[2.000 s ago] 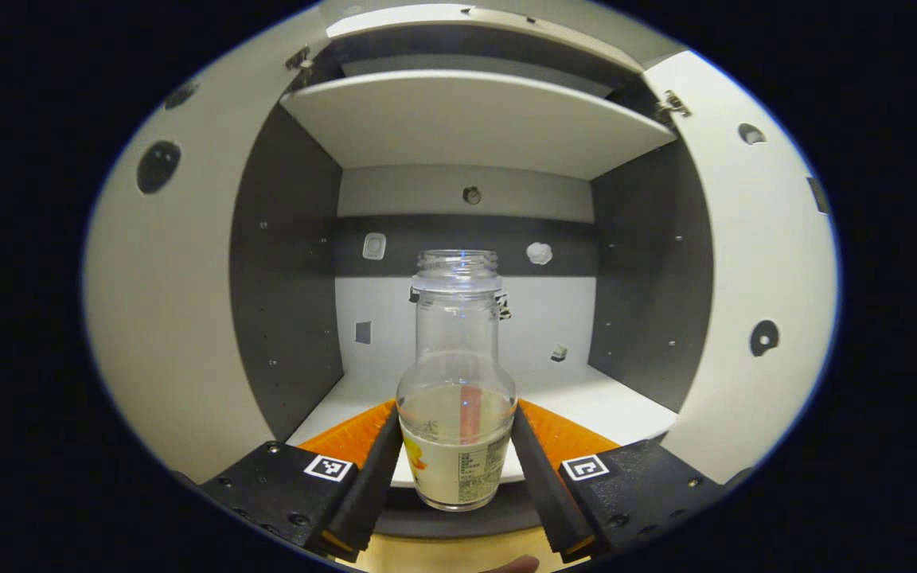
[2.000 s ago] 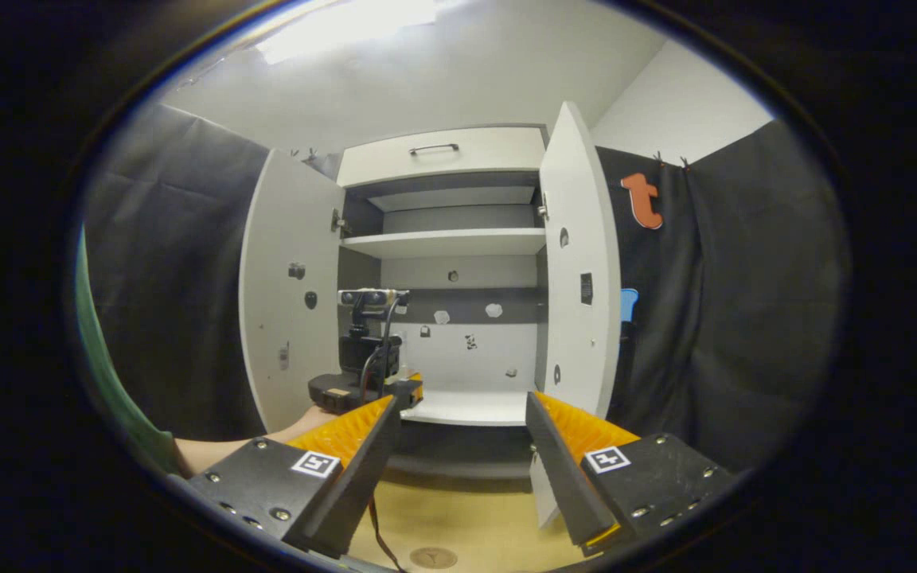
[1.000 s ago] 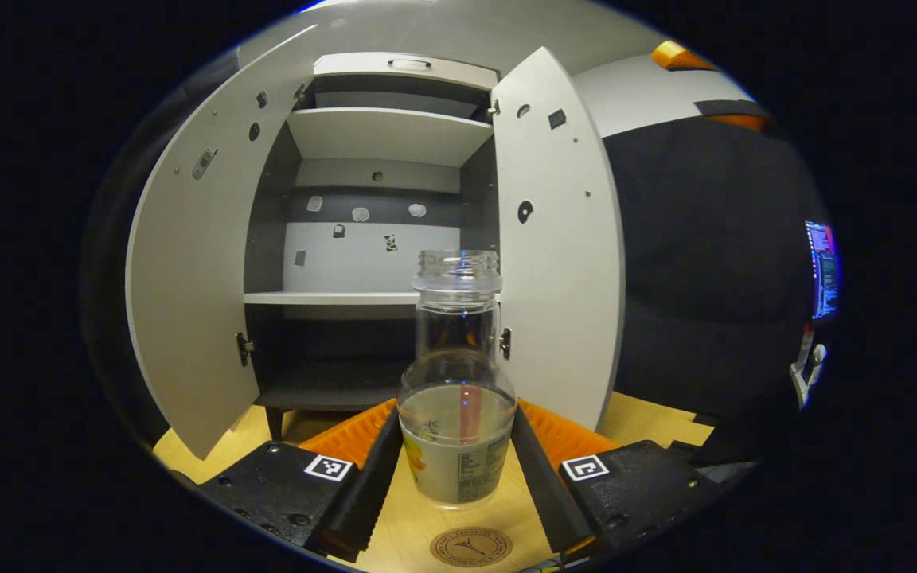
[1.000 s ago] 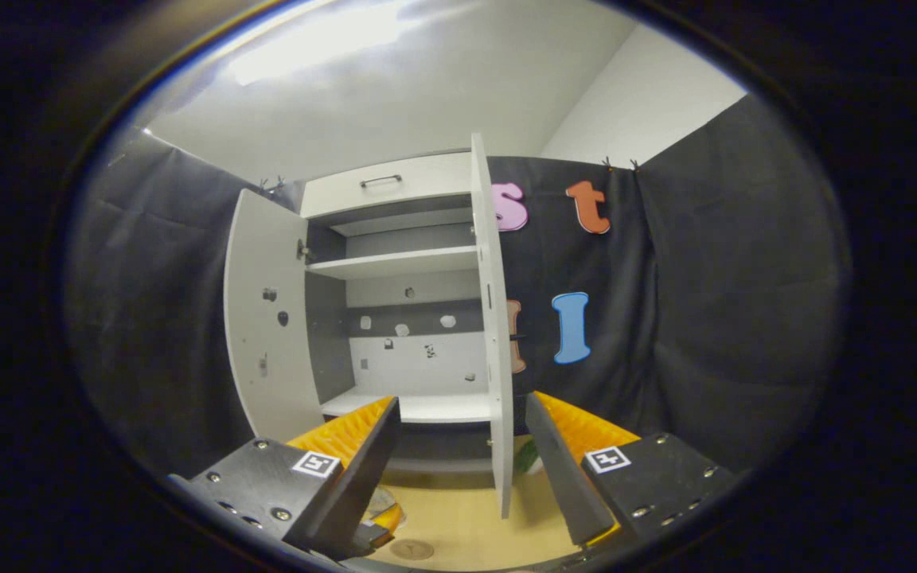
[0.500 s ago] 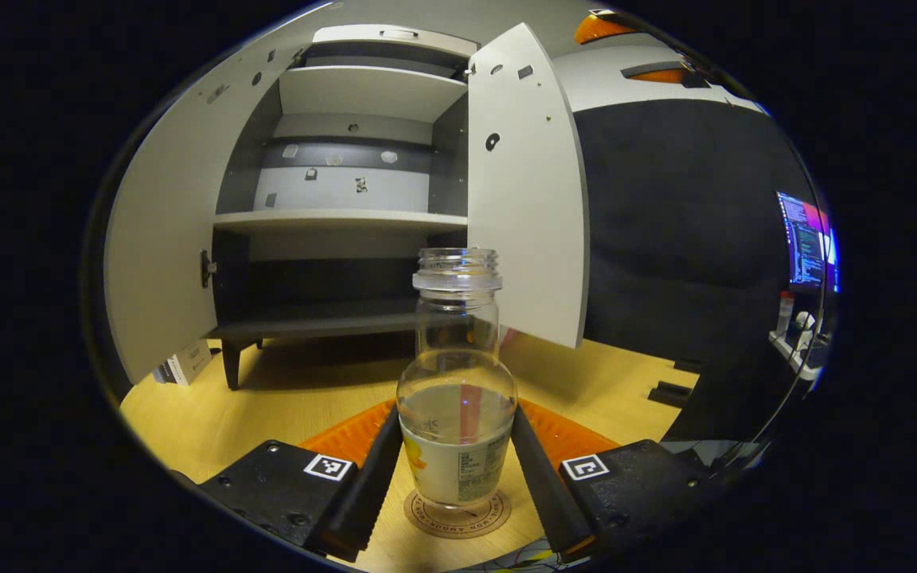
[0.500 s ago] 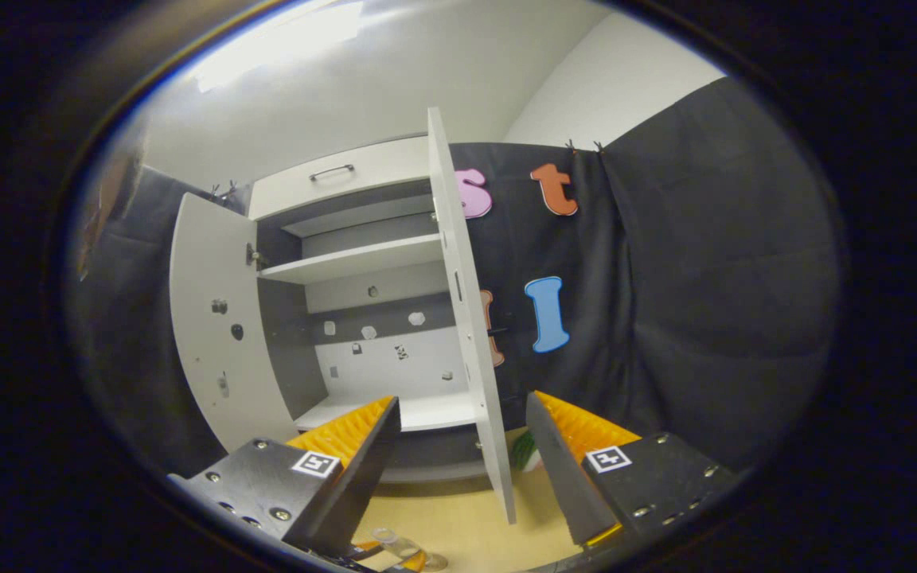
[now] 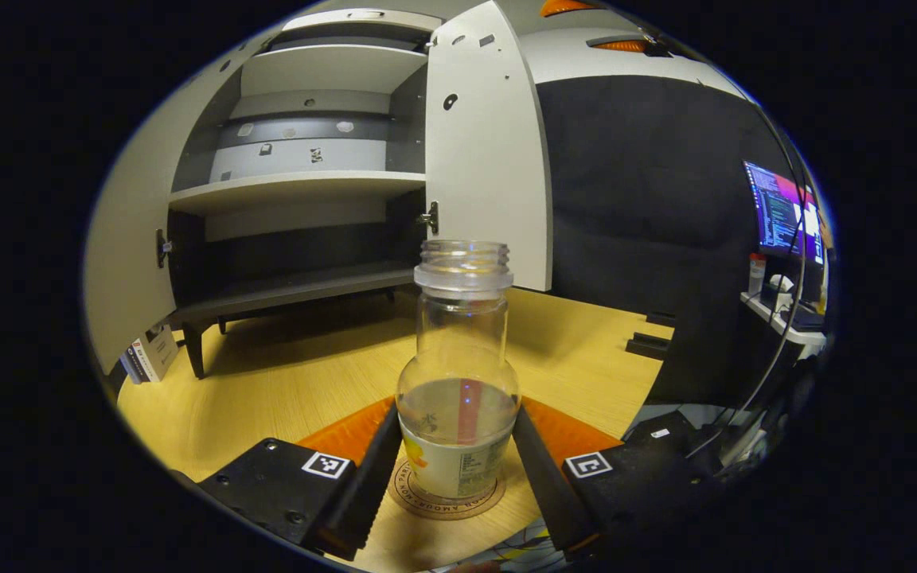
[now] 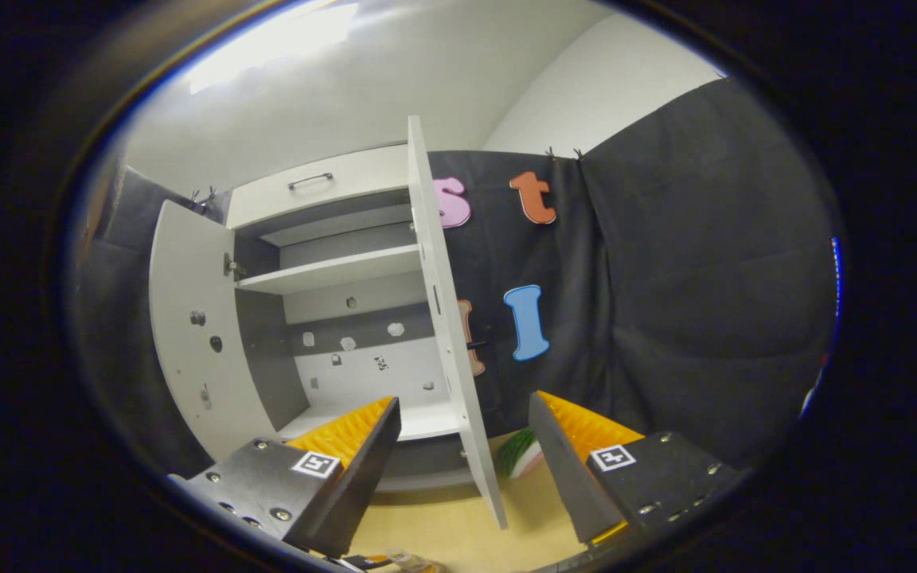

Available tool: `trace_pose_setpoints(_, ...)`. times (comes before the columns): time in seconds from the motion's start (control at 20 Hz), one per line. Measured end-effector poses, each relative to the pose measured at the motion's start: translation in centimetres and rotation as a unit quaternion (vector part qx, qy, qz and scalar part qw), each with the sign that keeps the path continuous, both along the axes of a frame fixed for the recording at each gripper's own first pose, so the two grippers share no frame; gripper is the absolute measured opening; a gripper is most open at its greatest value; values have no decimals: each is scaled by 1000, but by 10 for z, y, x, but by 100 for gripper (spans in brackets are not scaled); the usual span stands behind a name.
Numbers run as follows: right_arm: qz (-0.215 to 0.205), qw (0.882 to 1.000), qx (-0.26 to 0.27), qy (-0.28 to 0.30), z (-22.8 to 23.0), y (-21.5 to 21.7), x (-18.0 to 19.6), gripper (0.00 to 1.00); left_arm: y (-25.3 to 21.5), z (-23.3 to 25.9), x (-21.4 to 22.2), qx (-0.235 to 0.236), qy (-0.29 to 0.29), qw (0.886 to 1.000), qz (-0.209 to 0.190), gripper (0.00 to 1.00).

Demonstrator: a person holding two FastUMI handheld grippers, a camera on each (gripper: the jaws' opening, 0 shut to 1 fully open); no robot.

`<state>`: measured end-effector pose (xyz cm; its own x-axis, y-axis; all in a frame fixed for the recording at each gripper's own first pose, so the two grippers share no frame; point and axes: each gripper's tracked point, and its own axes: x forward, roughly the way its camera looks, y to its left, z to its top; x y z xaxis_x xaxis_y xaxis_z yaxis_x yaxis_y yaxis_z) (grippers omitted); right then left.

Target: Grasp the bottle in the cabinet with the left hand and place it on the coaster, then close the right door with the right hand and the left door with the left hand.

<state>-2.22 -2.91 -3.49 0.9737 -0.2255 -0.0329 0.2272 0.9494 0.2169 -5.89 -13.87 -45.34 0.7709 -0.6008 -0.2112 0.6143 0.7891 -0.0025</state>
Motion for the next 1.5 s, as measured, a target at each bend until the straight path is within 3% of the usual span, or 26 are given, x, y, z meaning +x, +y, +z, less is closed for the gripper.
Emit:
trace_pose_setpoints(0.3, -1, 1000, -9, -7, 1, -5, -2, 99, 18, 40, -2, 7, -11, 1000, -22, 87)
trace_pose_setpoints(0.55, -3, 1000, 0, -3, -2, -15, 11, 98, 26, 100, -10, -26, -19, 999, -26, 86)
trace_pose_setpoints(0.85, -2, 1000, 21, 9, -10, -43, 45, 99, 50, 210, 1, -51, -107, 993, -4, 86)
trace_pose_setpoints(0.9, -4, 1000, 21, 9, -12, -50, 51, 94, 55, 224, 3, -55, -117, 992, -2, 86)
trace_pose_setpoints(0.95, -6, 1000, 18, 6, -12, -58, 57, 99, 61, 241, 7, -60, -128, 990, 9, 86)
trace_pose_setpoints(1.1, -24, 1000, -11, -8, -10, -93, 71, 98, 84, 280, 7, -84, -118, 989, 39, 86)
trace_pose_setpoints(1.3, -39, 998, -48, 0, -17, -137, 89, 98, 131, 325, 8, -59, -141, 983, 97, 86)
trace_pose_setpoints(1.5, -37, 999, -23, 15, -34, -170, 110, 99, 174, 339, -2, -51, -120, 977, 167, 86)
